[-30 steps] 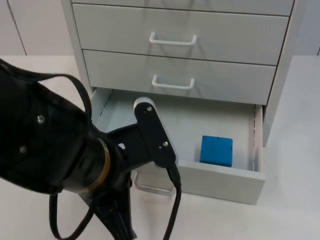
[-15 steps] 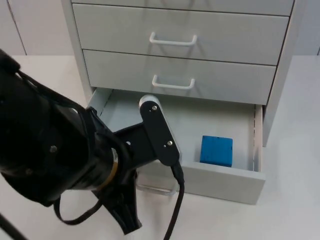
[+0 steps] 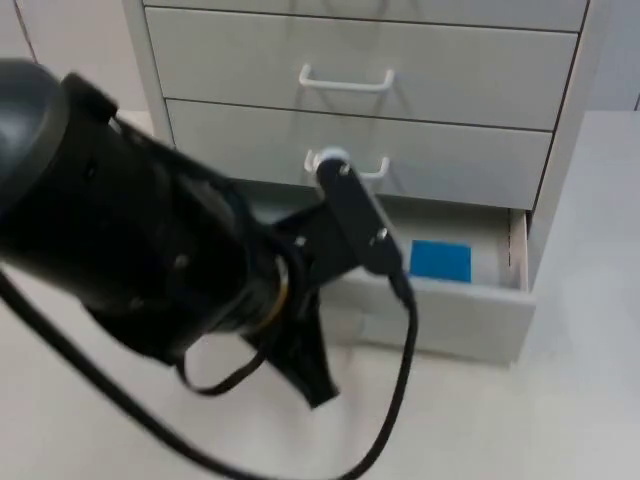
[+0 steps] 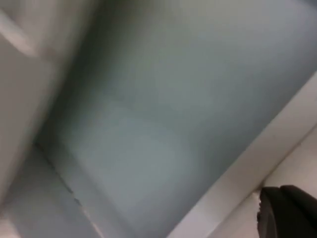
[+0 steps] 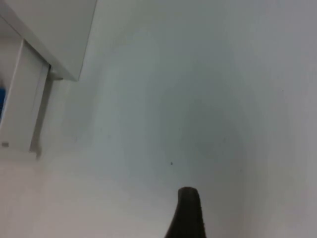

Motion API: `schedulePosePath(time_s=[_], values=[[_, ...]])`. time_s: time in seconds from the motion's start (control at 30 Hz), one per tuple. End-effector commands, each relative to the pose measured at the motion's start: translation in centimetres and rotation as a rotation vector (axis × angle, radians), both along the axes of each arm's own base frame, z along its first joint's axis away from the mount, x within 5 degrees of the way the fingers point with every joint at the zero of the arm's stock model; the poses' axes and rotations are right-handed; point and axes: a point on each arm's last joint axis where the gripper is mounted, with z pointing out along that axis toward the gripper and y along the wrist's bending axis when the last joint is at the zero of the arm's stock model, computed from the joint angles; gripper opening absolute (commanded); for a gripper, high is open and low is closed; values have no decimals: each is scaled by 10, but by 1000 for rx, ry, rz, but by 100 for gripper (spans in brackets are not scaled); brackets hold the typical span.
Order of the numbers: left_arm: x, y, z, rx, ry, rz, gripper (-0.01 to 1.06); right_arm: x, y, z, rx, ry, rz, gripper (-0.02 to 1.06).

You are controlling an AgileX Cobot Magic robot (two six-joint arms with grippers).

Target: Open the drawer with the left hand, place the block into the drawer with the right hand, then close the drawer with the left hand.

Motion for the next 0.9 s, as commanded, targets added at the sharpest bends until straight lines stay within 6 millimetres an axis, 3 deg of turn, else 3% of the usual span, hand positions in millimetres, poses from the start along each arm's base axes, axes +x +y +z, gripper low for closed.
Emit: schedulePosePath(time_s=[0.0, 0.3, 0.53, 0.87], values=[[10, -7, 8, -8, -60, 7, 0, 0, 1, 4, -4, -28, 9, 62], [35, -23, -2, 3, -87, 22, 0, 1, 1, 4, -4, -30, 9, 62], [65, -8, -11, 1, -84, 104, 0, 1, 1, 4, -4, -32, 9, 62], [94, 2, 3, -66, -97, 143, 0, 2, 1, 5, -4, -47, 10, 62]])
